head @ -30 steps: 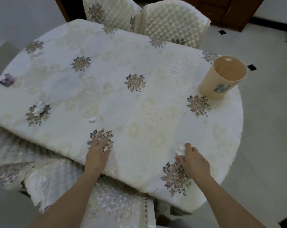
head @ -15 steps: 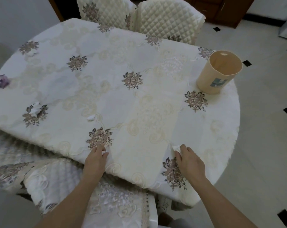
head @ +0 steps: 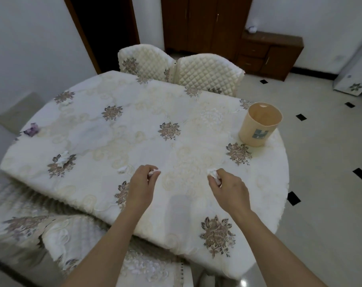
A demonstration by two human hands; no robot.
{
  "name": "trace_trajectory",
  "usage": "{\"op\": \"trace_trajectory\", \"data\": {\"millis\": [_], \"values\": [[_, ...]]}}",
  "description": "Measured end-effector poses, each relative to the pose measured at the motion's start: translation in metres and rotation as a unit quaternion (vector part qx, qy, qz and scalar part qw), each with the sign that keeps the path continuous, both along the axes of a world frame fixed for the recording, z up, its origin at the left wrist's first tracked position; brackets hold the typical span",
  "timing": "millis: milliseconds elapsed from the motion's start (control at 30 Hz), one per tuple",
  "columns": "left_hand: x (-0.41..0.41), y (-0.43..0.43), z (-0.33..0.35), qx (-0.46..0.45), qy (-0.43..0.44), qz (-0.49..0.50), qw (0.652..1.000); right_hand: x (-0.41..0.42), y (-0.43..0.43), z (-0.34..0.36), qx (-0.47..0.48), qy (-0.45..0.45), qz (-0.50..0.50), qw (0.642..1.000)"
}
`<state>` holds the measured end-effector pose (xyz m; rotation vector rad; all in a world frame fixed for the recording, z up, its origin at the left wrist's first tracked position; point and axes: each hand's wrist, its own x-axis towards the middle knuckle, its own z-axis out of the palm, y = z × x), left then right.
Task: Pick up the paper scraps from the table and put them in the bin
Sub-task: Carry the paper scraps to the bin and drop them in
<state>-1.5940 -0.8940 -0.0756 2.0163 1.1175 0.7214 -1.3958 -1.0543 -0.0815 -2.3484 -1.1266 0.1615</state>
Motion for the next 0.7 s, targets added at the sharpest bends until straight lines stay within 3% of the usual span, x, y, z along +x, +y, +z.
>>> {"op": "trace_trajectory", "data": {"millis": [133,400,700], "values": [[0.013,0.001,0.042,0.033,-0.065,-0.045,0.996,0.008,0.016,0.04,0.041,-0.019,0.012,0.999],[0.037,-0.003,0.086,0.058,-0.061,-0.084,0.993,0.018,0.005,0.084,0.078,-0.044,-0.007,0.996],[0.106,-0.035,0.079,0.062,-0.107,-0.204,0.971,0.037,-0.085,0.09,0.029,-0.08,-0.167,0.982]]}}
